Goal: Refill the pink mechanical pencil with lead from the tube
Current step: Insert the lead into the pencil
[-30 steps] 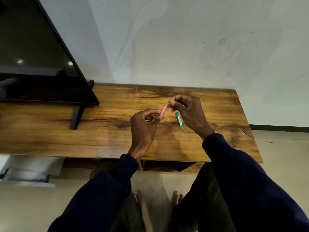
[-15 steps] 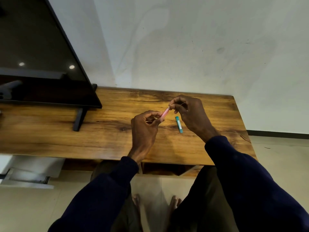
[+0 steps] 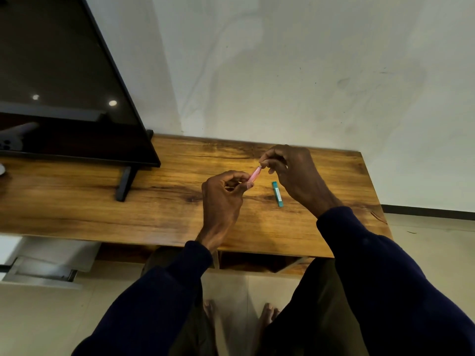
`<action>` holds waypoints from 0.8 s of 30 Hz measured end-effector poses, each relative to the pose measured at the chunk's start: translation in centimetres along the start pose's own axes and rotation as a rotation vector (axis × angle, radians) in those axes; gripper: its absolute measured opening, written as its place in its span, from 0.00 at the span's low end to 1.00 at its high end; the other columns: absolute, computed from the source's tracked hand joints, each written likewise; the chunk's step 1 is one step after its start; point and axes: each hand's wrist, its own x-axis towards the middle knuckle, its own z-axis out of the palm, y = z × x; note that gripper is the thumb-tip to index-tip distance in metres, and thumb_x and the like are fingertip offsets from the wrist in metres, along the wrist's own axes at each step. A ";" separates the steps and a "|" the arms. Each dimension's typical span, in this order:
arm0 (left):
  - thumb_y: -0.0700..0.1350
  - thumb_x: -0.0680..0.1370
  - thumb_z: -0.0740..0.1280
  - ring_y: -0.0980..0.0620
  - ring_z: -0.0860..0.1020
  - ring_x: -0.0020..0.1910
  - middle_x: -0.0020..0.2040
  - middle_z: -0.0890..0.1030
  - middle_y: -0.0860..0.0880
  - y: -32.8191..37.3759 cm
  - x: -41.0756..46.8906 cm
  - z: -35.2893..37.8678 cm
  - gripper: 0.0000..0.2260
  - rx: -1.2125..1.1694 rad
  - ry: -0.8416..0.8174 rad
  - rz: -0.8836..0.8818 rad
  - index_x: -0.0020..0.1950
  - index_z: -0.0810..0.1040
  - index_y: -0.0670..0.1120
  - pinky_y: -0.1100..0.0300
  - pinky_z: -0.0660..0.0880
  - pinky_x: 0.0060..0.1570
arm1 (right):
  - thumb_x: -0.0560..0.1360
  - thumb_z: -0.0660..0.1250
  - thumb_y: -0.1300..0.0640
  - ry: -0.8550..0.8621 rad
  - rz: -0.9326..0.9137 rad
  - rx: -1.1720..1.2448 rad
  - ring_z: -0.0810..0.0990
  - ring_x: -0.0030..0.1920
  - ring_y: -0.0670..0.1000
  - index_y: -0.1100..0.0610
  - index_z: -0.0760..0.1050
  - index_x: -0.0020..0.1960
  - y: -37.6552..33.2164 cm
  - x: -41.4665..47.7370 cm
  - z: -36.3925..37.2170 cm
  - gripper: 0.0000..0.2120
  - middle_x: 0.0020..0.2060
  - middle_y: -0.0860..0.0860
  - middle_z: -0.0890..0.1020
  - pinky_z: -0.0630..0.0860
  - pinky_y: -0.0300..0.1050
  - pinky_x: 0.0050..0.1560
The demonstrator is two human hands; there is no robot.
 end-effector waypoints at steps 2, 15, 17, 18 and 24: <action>0.40 0.75 0.77 0.61 0.85 0.46 0.47 0.87 0.54 0.1 0.1 -0.1 0.09 -0.018 0.006 -0.004 0.55 0.87 0.45 0.66 0.82 0.46 | 0.80 0.69 0.64 0.031 0.061 0.113 0.82 0.40 0.37 0.59 0.83 0.52 -0.1 -0.2 0.2 0.05 0.42 0.43 0.83 0.78 0.30 0.43; 0.40 0.75 0.77 0.60 0.85 0.47 0.48 0.88 0.52 0.1 0.1 -0.1 0.10 -0.024 0.005 0.001 0.56 0.87 0.44 0.63 0.83 0.47 | 0.79 0.69 0.64 0.066 0.112 0.195 0.82 0.39 0.37 0.57 0.83 0.50 -0.2 -0.3 0.3 0.05 0.41 0.43 0.83 0.79 0.31 0.42; 0.40 0.75 0.78 0.60 0.85 0.46 0.48 0.88 0.53 0.1 0.1 -0.2 0.10 -0.031 0.006 -0.003 0.55 0.87 0.45 0.63 0.83 0.47 | 0.80 0.69 0.65 0.054 0.108 0.162 0.82 0.40 0.36 0.57 0.83 0.51 -0.2 -0.3 0.3 0.05 0.41 0.42 0.82 0.78 0.30 0.42; 0.40 0.75 0.78 0.60 0.85 0.46 0.47 0.87 0.53 0.1 0.1 -0.2 0.10 -0.032 0.006 -0.002 0.55 0.87 0.45 0.64 0.83 0.46 | 0.80 0.69 0.64 0.045 0.101 0.139 0.82 0.40 0.36 0.57 0.83 0.52 -0.2 -0.3 0.3 0.05 0.41 0.41 0.82 0.78 0.29 0.42; 0.39 0.75 0.77 0.61 0.85 0.47 0.47 0.87 0.55 0.2 0.1 -0.1 0.10 -0.024 0.007 0.025 0.55 0.86 0.45 0.68 0.81 0.46 | 0.81 0.68 0.64 -0.005 0.018 -0.004 0.81 0.41 0.36 0.59 0.83 0.52 -0.4 -0.1 -0.2 0.06 0.43 0.47 0.83 0.76 0.27 0.42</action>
